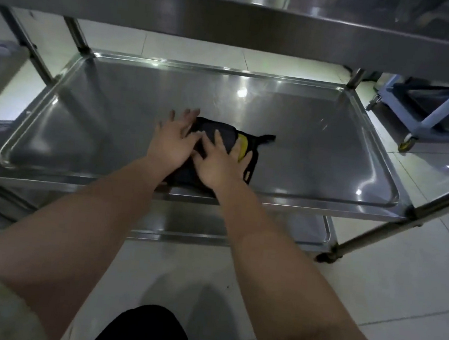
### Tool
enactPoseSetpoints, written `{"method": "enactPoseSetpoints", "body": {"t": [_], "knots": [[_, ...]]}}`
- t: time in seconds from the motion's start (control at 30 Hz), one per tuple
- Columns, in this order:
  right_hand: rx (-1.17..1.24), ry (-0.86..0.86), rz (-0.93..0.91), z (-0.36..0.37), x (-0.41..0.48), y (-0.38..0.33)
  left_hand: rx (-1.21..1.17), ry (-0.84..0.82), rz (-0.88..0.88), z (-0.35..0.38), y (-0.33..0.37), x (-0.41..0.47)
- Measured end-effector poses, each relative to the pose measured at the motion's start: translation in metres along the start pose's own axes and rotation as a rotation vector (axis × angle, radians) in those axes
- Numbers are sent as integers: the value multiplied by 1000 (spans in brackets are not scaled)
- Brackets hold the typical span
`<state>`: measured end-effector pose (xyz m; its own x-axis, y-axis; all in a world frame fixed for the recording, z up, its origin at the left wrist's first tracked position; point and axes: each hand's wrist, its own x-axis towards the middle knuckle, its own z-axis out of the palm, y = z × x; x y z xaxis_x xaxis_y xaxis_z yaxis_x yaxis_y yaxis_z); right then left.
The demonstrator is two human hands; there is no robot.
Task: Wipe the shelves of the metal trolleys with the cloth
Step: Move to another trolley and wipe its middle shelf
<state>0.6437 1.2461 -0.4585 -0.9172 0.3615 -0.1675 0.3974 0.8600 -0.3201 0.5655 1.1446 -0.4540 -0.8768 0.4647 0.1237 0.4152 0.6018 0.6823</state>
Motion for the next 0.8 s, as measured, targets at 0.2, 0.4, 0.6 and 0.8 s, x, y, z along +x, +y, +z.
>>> {"method": "enactPoseSetpoints", "body": {"t": [0.2,0.4,0.6,0.8], "knots": [[328,270,189,-18,-21,88,482,-328,112,49,51,-20],[-116,38,100,-9,-20,86,629,-271,-29,6,-4,-27],[-208,2,112,-6,-22,80,667,-194,-383,-131,-141,-39],[-246,-16,168,-4,-23,67,664,-251,-194,-51,-64,-28]]}}
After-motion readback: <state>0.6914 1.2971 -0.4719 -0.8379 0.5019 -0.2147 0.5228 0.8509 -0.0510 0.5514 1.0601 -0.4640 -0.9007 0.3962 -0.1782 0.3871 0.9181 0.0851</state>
